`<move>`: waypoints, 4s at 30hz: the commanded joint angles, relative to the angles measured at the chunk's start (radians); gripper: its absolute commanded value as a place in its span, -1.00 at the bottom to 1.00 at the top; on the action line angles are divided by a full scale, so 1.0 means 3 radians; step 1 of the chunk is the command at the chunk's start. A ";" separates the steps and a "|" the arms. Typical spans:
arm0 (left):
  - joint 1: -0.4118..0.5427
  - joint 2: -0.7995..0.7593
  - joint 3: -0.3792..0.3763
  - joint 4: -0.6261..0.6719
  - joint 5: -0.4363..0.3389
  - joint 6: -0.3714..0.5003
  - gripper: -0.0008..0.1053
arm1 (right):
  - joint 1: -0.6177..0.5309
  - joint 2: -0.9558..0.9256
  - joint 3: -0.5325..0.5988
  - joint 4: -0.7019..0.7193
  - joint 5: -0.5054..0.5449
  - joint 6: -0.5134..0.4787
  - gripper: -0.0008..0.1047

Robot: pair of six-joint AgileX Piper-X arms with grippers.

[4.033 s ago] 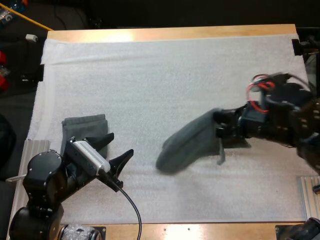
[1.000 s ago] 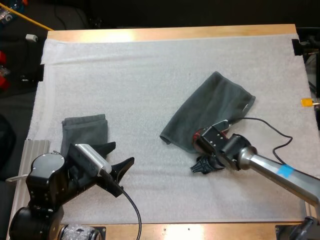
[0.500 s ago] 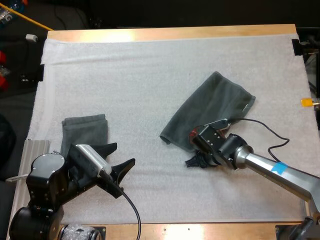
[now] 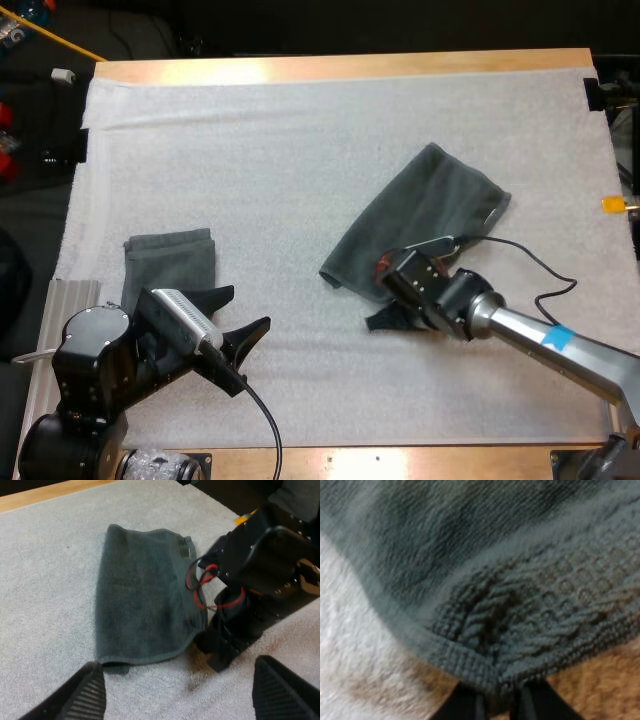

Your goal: Pick towel from pile, fold and stack

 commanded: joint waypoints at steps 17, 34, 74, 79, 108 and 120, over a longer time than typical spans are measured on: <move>-0.0018 0.0003 -0.0020 -0.0005 0.0039 -0.0032 0.15 | 0.1065 -0.0179 -0.0297 0.0040 -0.0035 -0.0023 -0.99; -0.0018 0.0003 -0.0020 -0.0005 0.0039 -0.0032 0.15 | 0.1118 -0.0252 -0.0396 0.0265 -0.0634 0.0350 0.60; -0.0018 0.0003 0.0002 0.0743 0.0039 0.0005 0.15 | -0.1513 -0.0752 0.0258 0.0589 -0.0863 -0.0503 0.35; -0.0018 0.0003 0.0002 0.0743 0.0039 -0.0005 0.15 | -0.1841 -0.0752 0.0451 0.0302 -0.1136 -0.0452 -0.09; -0.0018 0.0003 0.0002 0.0743 0.0039 -0.0004 0.15 | -0.1946 -0.0278 0.0729 -0.0487 -0.2059 0.0100 -0.09; -0.0018 0.0003 0.0002 0.0751 0.0039 -0.0004 0.15 | -0.1946 -0.0566 0.0740 -0.0226 -0.2086 0.0084 -0.99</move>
